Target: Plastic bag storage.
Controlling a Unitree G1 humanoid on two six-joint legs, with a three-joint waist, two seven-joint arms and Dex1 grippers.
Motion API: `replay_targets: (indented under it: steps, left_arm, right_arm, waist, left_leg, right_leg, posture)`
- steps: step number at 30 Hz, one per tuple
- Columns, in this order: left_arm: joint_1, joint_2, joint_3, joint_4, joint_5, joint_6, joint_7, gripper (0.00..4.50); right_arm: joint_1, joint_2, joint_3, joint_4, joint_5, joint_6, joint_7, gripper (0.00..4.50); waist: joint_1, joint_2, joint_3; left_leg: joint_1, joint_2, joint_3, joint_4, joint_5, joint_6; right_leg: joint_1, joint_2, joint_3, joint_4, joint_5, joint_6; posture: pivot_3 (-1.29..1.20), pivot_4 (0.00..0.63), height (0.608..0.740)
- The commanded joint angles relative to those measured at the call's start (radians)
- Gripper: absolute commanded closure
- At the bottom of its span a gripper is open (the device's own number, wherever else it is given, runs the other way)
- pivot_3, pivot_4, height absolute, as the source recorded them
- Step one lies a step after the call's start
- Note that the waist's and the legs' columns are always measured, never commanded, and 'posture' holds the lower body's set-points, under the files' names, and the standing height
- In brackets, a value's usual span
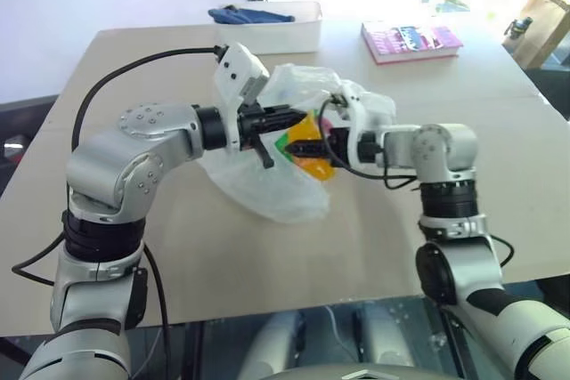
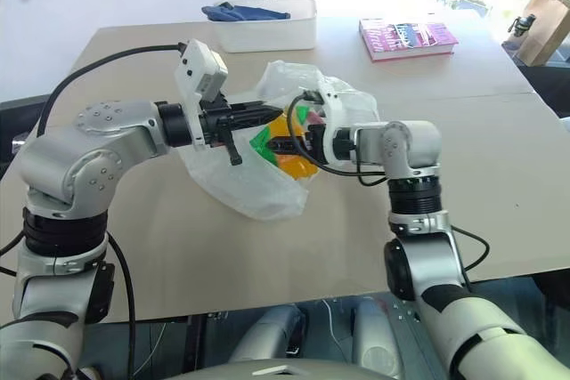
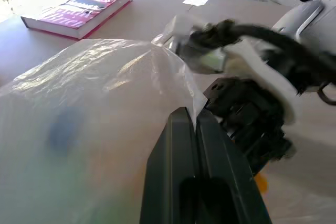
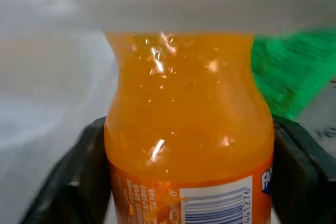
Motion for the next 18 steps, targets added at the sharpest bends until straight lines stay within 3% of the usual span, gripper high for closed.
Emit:
replay_targets:
  steps: [1, 6, 9, 13, 16, 18]
  left_arm:
    - [-0.014, -0.001, 0.069, -0.028, -0.05, 0.015, 0.005, 4.5]
    - [-0.025, 0.031, 0.145, 0.027, -0.1, 0.086, 0.018, 4.5]
    - [-0.037, 0.043, 0.172, 0.06, -0.099, 0.09, 0.028, 4.5]
    - [-0.086, 0.03, 0.229, 0.147, -0.137, 0.129, 0.05, 4.5]
    - [-0.069, 0.052, 0.199, 0.151, -0.095, 0.087, 0.036, 4.5]
    - [-0.057, 0.043, 0.189, 0.157, -0.064, 0.039, 0.043, 4.5]
  right_arm:
    - [-0.036, 0.108, -0.018, 0.089, 0.009, -0.212, -0.044, 0.03]
    - [0.021, 0.209, 0.081, 0.078, -0.014, -0.329, -0.096, 0.03]
    - [0.059, 0.218, 0.108, -0.039, 0.062, -0.302, -0.081, 0.03]
    - [0.138, 0.08, 0.178, -0.291, 0.091, -0.264, -0.072, 0.03]
    - [0.192, -0.027, 0.208, -0.458, 0.037, -0.327, -0.089, 0.03]
    - [0.214, -0.053, 0.165, -0.553, 0.091, -0.287, -0.106, 0.03]
  waist:
    - [-0.011, 0.0, 0.0]
    - [-0.021, 0.0, 0.0]
    - [-0.024, 0.0, 0.0]
    - [-0.021, 0.0, -0.001]
    - [-0.017, 0.001, -0.001]
    - [-0.016, 0.001, -0.001]
  left_leg:
    - [0.0, 0.0, 0.0, 0.0, 0.0, 0.0]
    - [0.0, 0.0, 0.0, 0.001, 0.0, 0.0]
    - [0.0, 0.0, 0.0, 0.0, 0.0, 0.0]
    - [0.0, 0.0, -0.002, 0.001, 0.0, -0.001]
    - [0.0, -0.001, -0.002, 0.001, 0.0, -0.001]
    - [0.0, -0.001, -0.002, 0.002, 0.0, -0.001]
  right_leg:
    - [0.0, 0.0, 0.0, 0.0, 0.0, 0.0]
    - [0.0, 0.004, 0.0, 0.0, 0.0, 0.0]
    - [0.0, 0.005, 0.0, 0.001, 0.0, 0.0]
    - [0.0, 0.005, -0.001, 0.001, 0.0, 0.0]
    - [0.0, 0.004, -0.002, 0.001, 0.0, 0.0]
    - [0.0, 0.004, -0.002, 0.001, 0.0, 0.0]
  posture:
    - [0.0, 0.15, 0.74]
    - [0.0, 0.15, 0.74]
    - [0.0, 0.15, 0.74]
    - [0.0, 0.15, 0.74]
    - [0.0, 0.15, 0.74]
    - [0.0, 0.15, 0.74]
